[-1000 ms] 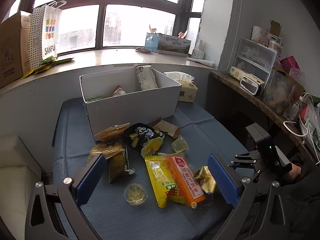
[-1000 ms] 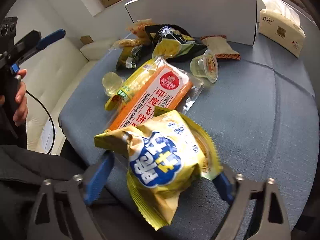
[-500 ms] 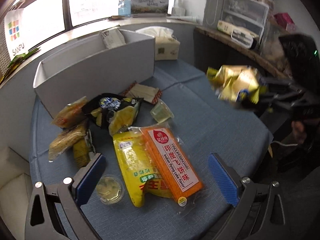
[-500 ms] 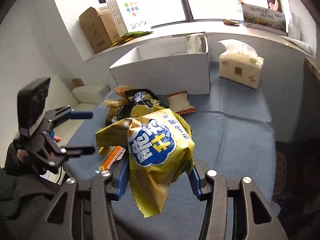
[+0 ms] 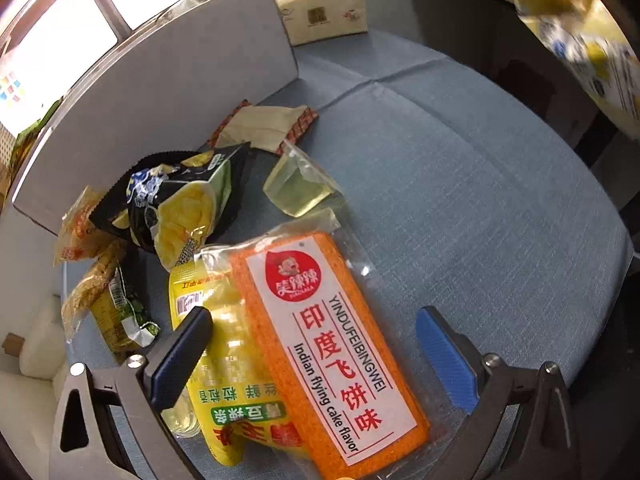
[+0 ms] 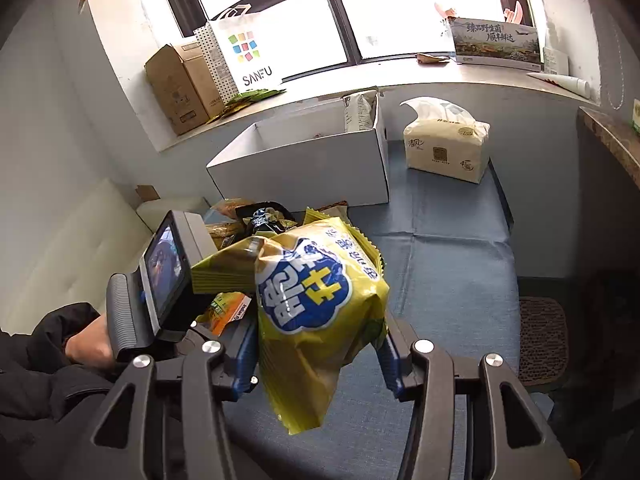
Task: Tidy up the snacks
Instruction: 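Grasp the yellow chip bag with the right gripper while the left grasps the orange cake pack, then carry both snacks into the white box and open both grippers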
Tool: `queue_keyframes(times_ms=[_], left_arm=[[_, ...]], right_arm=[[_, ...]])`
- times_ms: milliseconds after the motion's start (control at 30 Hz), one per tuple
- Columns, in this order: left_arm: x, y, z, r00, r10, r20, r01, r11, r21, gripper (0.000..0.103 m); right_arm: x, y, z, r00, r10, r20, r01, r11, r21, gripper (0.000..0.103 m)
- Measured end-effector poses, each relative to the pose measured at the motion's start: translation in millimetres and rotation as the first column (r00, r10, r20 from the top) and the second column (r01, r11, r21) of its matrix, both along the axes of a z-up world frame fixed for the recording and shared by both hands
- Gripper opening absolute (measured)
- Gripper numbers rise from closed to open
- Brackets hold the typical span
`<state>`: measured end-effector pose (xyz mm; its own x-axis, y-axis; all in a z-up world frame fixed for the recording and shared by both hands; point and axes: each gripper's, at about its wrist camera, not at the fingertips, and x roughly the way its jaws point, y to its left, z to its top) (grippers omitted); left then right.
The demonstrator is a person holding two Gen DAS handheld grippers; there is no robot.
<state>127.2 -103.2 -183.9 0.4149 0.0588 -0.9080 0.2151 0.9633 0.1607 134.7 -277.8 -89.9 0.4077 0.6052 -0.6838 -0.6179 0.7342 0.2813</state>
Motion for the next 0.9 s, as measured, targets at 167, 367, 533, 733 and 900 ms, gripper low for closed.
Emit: queue_keyframes(times_ms=[167, 367, 533, 733, 900], left_arm=[[-7, 22, 13, 1.000, 0.005, 0.017, -0.003, 0.990, -0.142, 0.062], [-40, 57, 58, 0.991, 0.035, 0.127, 0.009, 0.944, -0.328, 0.060], [-66, 93, 113, 0.961, 0.096, 0.259, 0.027, 0.901, -0.432, 0.060], [-58, 144, 162, 0.887, 0.217, 0.407, 0.016, 0.868, -0.497, 0.060], [6, 203, 190, 0.849, 0.331, 0.411, -0.044, 0.820, -0.570, 0.060]], right_arm=[[-1, 1, -2, 1.000, 0.004, -0.006, -0.004, 1.000, 0.010, 0.055], [-2, 6, -3, 1.000, 0.013, -0.007, -0.013, 1.000, 0.017, 0.055], [0, 21, 4, 0.999, 0.024, 0.021, -0.025, 0.999, 0.029, 0.055], [23, 59, 26, 0.995, 0.043, 0.090, -0.046, 0.998, 0.033, 0.055], [72, 107, 55, 0.989, 0.041, 0.140, -0.048, 0.997, 0.053, 0.055]])
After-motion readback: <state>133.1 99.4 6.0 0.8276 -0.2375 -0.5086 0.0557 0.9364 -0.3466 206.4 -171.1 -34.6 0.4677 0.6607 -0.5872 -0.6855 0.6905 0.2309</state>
